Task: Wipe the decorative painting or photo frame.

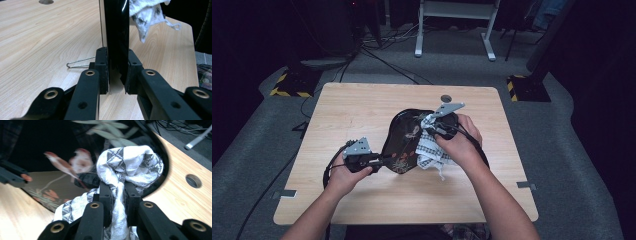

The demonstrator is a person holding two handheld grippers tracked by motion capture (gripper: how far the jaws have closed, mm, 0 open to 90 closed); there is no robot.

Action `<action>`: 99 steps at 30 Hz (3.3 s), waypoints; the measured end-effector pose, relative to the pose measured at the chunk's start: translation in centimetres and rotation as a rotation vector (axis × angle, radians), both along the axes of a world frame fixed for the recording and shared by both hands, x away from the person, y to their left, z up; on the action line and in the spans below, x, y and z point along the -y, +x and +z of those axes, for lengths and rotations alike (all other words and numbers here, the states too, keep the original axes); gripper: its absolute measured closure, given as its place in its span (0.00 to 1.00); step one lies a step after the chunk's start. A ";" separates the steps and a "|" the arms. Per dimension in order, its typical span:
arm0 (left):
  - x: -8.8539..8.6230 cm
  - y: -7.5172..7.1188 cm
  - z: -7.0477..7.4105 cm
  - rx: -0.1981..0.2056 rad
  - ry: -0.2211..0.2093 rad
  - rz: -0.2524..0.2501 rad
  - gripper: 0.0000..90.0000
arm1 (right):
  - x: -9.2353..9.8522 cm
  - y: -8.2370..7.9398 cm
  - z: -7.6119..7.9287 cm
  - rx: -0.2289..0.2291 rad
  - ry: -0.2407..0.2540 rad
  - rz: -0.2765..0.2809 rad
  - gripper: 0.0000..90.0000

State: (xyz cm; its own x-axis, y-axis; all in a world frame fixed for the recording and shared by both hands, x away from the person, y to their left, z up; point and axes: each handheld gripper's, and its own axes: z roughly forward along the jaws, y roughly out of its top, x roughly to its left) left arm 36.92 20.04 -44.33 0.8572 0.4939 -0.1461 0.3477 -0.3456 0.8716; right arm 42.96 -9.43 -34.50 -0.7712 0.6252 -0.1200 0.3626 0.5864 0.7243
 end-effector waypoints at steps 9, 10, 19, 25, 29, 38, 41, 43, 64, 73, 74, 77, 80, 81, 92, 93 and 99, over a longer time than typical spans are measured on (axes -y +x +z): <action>0.0 0.0 0.0 -0.001 -0.002 -0.001 0.86 | 1.7 1.0 -0.1 -0.002 0.012 -0.066 0.90; 0.0 0.0 0.0 -0.001 -0.003 -0.001 0.86 | 1.8 1.1 -0.1 -0.002 0.014 -0.070 0.90; 0.0 0.0 0.0 -0.003 0.003 -0.002 0.86 | 0.8 0.4 -0.2 0.007 -0.003 -0.039 0.89; 0.0 0.0 0.0 -0.003 0.005 -0.001 0.86 | -1.1 -0.7 -0.6 0.006 -0.029 0.020 0.89; 0.0 0.0 0.0 -0.004 0.004 0.000 0.86 | -2.1 -1.4 -0.8 0.003 -0.036 0.061 0.89; 0.1 -0.1 0.0 -0.012 0.003 -0.002 0.85 | -3.8 -2.5 -1.5 -0.009 -0.038 0.128 0.89; 0.0 -0.1 0.0 -0.010 0.005 -0.002 0.85 | -4.0 -2.7 -1.6 -0.008 -0.038 0.135 0.89; 0.1 -0.1 0.0 -0.009 0.005 -0.003 0.85 | -3.9 -2.6 -1.5 -0.015 -0.031 0.137 0.89; 0.1 -0.1 0.0 -0.012 0.000 -0.006 0.84 | 0.3 0.4 -1.5 -0.025 -0.002 -0.018 0.90; 0.2 -0.1 0.0 -0.011 -0.002 -0.009 0.84 | 1.6 1.2 -1.6 -0.034 0.023 -0.069 0.90; 0.2 -0.1 0.0 -0.010 0.000 -0.009 0.84 | 1.6 1.2 -1.6 -0.033 0.022 -0.070 0.90; 0.2 -0.1 0.0 -0.011 0.005 -0.010 0.84 | 1.2 1.0 -1.5 -0.023 0.007 -0.065 0.90; 0.2 -0.2 0.1 -0.008 0.010 -0.012 0.84 | 0.8 0.6 -1.5 -0.023 0.003 -0.044 0.90; 0.2 -0.2 0.1 -0.007 0.011 -0.012 0.84 | 0.6 0.5 -1.5 -0.027 0.007 -0.036 0.90; 0.2 -0.2 0.1 -0.007 0.014 -0.009 0.84 | -1.9 -1.3 -1.8 -0.024 -0.018 0.065 0.89; 0.2 -0.2 0.1 -0.008 0.013 -0.010 0.84 | -2.0 -1.4 -1.8 -0.023 -0.018 0.070 0.89; 0.2 -0.2 0.1 -0.008 0.012 -0.009 0.84 | -3.4 -2.3 -2.0 -0.026 -0.038 0.121 0.89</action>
State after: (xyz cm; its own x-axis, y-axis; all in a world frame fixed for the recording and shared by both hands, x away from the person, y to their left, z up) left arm 36.76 19.87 -44.24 0.8606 0.4877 -0.1468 0.3512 -0.3594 0.8646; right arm 40.70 -5.99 -36.53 -0.8439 0.5226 -0.1212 0.3055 0.6538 0.6923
